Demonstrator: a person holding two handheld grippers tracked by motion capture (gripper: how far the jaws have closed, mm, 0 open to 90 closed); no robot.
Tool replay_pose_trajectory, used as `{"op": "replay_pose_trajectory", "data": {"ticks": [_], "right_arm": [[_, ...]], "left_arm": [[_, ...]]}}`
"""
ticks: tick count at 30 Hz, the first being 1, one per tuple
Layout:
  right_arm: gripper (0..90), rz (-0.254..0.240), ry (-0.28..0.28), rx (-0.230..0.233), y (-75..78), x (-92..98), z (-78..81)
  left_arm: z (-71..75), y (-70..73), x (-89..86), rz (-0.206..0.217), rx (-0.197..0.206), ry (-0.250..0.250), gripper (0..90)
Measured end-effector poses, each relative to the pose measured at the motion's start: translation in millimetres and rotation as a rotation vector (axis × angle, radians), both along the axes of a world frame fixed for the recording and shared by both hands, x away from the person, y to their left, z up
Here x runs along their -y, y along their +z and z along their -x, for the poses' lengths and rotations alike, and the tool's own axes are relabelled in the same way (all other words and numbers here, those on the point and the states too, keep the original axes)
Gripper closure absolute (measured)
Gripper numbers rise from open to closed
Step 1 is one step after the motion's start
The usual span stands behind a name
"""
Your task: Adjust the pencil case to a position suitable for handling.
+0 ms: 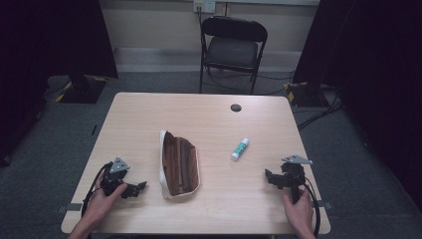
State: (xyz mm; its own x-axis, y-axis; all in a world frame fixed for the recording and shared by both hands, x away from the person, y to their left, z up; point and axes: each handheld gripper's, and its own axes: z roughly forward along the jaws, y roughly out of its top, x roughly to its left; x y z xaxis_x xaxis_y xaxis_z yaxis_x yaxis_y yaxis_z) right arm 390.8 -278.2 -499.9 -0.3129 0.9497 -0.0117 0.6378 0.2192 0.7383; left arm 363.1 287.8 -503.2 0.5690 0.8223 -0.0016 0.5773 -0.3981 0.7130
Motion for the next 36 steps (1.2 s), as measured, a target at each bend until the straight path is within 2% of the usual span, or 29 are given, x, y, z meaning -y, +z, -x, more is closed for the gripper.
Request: {"op": "replay_pose_trajectory", "data": {"ticks": [14,17,20,24,26,27,28,31,33,34,36], "right_arm": [[13.5,0.001,-0.009,-0.004,0.0,0.0,1.0],[11.5,0.001,-0.008,-0.007,-0.2,0.1,-0.1],[11.6,0.003,-0.011,-0.007,-0.2,0.4,0.8],[11.3,0.004,-0.008,-0.006,-0.2,0.5,1.1],[9.9,0.007,0.000,-0.008,-0.3,1.5,-0.4],[9.4,0.008,0.005,-0.008,-0.4,2.1,-1.3],[9.3,0.009,0.013,-0.009,-0.5,2.7,-1.9],[9.2,0.009,0.013,-0.009,-0.5,2.7,-1.8],[9.3,0.010,0.011,-0.008,-0.5,2.6,-1.7],[9.3,0.010,0.012,-0.008,-0.5,2.6,-1.7],[9.3,0.007,0.010,-0.009,-0.5,2.4,-1.6]], "left_arm": [[4.6,1.4,2.7,-0.004,-0.002,0.023,2.2],[5.0,3.2,2.7,0.007,-0.013,0.042,5.8],[6.4,5.6,-0.7,-0.008,-0.007,0.049,13.8],[9.3,6.1,-0.8,-0.007,-0.009,0.045,15.8],[10.3,7.4,-0.6,-0.014,-0.021,0.026,16.3],[10.9,8.2,-0.1,-0.006,-0.028,0.026,16.7],[12.3,10.8,1.0,0.020,-0.050,0.009,17.7],[15.0,15.1,4.7,0.017,-0.036,-0.004,17.7],[17.1,20.3,9.8,0.000,-0.022,-0.009,17.7],[18.5,25.9,14.0,-0.017,0.003,-0.028,17.9],[21.1,31.5,16.9,-0.010,0.025,-0.031,18.5]]}}
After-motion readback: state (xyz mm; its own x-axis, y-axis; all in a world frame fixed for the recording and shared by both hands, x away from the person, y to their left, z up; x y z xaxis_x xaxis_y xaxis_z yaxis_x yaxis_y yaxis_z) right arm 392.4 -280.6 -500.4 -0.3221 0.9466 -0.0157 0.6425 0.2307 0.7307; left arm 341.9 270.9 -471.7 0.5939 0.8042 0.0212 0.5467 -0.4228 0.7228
